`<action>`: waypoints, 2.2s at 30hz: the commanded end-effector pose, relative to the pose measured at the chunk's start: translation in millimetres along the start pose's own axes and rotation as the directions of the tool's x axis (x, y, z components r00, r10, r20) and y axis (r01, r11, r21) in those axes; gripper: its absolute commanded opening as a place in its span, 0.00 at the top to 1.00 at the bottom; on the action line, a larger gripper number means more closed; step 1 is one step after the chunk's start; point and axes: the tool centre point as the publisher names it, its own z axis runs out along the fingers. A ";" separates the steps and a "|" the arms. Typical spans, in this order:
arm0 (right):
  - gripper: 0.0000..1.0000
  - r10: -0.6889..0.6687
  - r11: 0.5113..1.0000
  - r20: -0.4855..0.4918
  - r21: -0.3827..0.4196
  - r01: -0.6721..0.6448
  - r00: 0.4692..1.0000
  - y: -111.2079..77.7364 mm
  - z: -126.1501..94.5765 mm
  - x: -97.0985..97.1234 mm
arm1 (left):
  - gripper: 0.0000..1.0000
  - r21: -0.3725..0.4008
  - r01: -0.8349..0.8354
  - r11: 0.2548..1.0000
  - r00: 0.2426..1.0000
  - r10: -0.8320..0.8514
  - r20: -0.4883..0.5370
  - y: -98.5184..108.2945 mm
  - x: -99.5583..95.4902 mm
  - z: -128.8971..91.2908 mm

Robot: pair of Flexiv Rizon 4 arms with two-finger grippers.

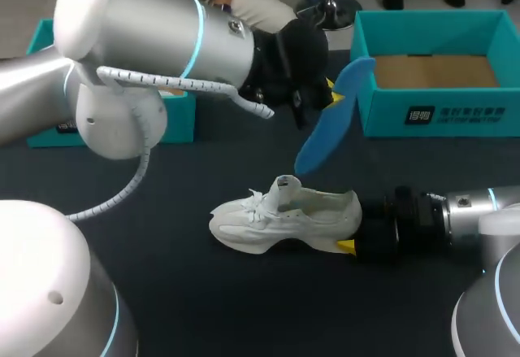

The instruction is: Take the shoe out of the shoebox, open the shoe tongue, remove and reinsert the insole, then place the shoe into the shoebox

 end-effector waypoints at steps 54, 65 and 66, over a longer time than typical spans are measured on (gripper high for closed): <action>1.00 0.000 1.000 0.003 0.002 0.000 1.000 -4.6 2.4 1.1 | 1.00 0.172 0.229 0.958 0.903 -0.143 -0.405 -29.4 -85.5 -75.9; 1.00 0.000 1.000 0.003 0.002 0.000 1.000 -4.6 2.4 1.1 | 1.00 0.136 0.303 0.943 0.812 -0.181 -0.555 -24.7 -126.7 -98.8; 1.00 0.000 1.000 0.003 0.002 0.000 1.000 -4.6 2.4 1.1 | 1.00 0.138 0.321 0.937 0.803 -0.192 -0.564 -23.1 -131.3 -100.2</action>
